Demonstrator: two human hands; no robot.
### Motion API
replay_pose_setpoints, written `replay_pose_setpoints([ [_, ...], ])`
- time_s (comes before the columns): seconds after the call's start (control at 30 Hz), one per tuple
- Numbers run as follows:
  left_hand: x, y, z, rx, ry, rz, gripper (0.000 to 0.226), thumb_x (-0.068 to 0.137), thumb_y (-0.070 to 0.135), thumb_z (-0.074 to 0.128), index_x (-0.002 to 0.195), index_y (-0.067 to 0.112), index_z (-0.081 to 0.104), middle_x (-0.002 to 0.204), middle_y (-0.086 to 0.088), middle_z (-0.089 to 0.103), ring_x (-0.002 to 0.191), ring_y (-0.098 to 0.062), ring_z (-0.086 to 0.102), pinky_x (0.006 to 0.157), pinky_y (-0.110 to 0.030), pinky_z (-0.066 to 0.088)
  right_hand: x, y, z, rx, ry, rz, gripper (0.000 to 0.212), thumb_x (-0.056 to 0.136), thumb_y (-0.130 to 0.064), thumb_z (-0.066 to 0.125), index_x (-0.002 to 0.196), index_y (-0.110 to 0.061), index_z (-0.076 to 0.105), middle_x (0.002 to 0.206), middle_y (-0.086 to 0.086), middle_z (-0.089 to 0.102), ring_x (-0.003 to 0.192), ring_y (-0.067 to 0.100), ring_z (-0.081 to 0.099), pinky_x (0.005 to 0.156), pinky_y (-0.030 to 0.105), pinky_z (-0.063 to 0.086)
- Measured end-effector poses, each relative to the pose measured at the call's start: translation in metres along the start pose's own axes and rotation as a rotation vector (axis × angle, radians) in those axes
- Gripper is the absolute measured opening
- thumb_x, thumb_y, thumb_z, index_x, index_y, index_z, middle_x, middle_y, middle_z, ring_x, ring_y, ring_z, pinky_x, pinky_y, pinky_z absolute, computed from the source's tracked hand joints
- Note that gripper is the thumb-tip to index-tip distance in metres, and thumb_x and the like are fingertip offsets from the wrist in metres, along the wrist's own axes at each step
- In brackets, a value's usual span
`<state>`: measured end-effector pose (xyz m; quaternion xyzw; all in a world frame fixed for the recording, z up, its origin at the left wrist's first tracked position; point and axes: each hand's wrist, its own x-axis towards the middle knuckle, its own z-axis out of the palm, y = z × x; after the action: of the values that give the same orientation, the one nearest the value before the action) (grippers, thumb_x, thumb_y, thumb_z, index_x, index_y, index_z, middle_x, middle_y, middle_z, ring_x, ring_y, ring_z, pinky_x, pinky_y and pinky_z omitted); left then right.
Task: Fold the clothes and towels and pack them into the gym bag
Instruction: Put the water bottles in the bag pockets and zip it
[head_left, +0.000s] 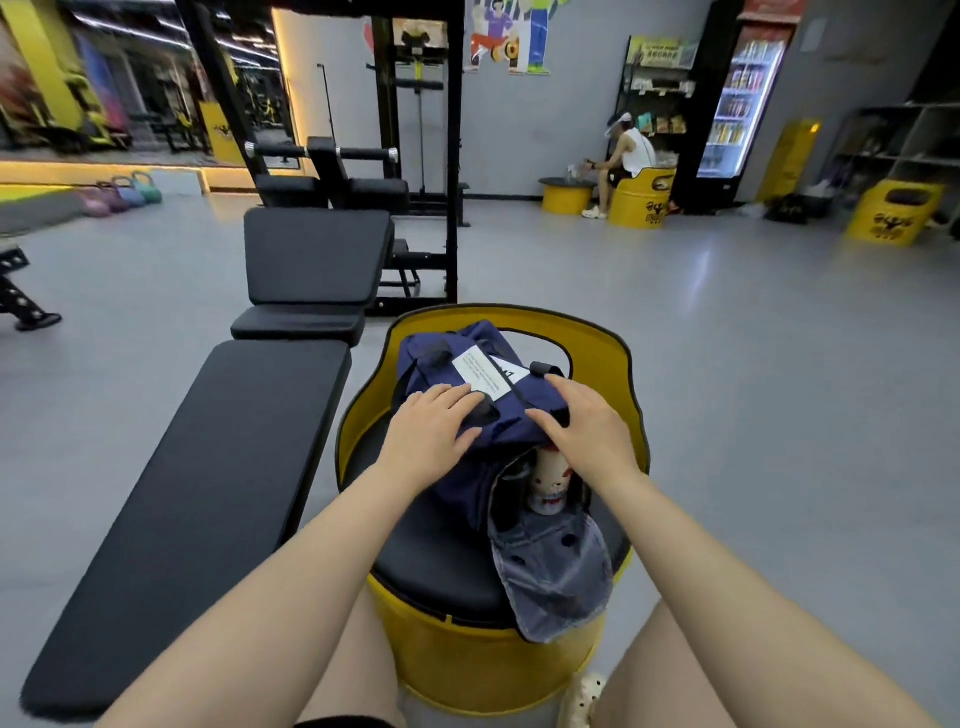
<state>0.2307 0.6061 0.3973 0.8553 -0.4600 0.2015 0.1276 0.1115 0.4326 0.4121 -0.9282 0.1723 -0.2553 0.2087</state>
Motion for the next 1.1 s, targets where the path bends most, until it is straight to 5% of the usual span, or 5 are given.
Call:
replay_pose_setpoints([
  [0.33,0.058,-0.029,-0.014,0.065,-0.164,-0.1,0.052,0.098,0.035,0.044,0.147,0.024,0.03,0.155,0.001,0.026,0.14,-0.02,0.028,0.113,-0.037,0.025,0.081,-0.016,-0.013,-0.134,-0.144,-0.056,0.056,0.096,-0.046,0.049,0.145,-0.024,0.037,0.145,-0.003,0.045,0.132,0.017,0.042,0.098,0.031,0.041],
  [0.8,0.16,-0.116,0.07,-0.167,-0.352,-0.315,0.043,0.102,0.021,0.034,0.145,0.015,0.034,0.146,-0.006,0.04,0.13,-0.026,0.041,0.102,-0.037,0.038,0.226,0.009,0.068,-0.225,-0.312,-0.071,0.04,0.1,-0.035,0.044,0.138,-0.026,0.046,0.138,-0.001,0.052,0.123,0.022,0.05,0.084,0.031,0.043],
  [1.1,0.237,-0.166,0.135,-0.272,-0.364,-0.42,0.04,0.102,0.021,0.034,0.141,0.015,0.039,0.142,-0.009,0.044,0.128,-0.028,0.043,0.102,-0.039,0.039,0.316,0.031,0.149,-0.306,-0.426,-0.145,0.039,0.1,-0.033,0.046,0.136,-0.02,0.05,0.137,0.003,0.054,0.124,0.024,0.049,0.096,0.037,0.045],
])
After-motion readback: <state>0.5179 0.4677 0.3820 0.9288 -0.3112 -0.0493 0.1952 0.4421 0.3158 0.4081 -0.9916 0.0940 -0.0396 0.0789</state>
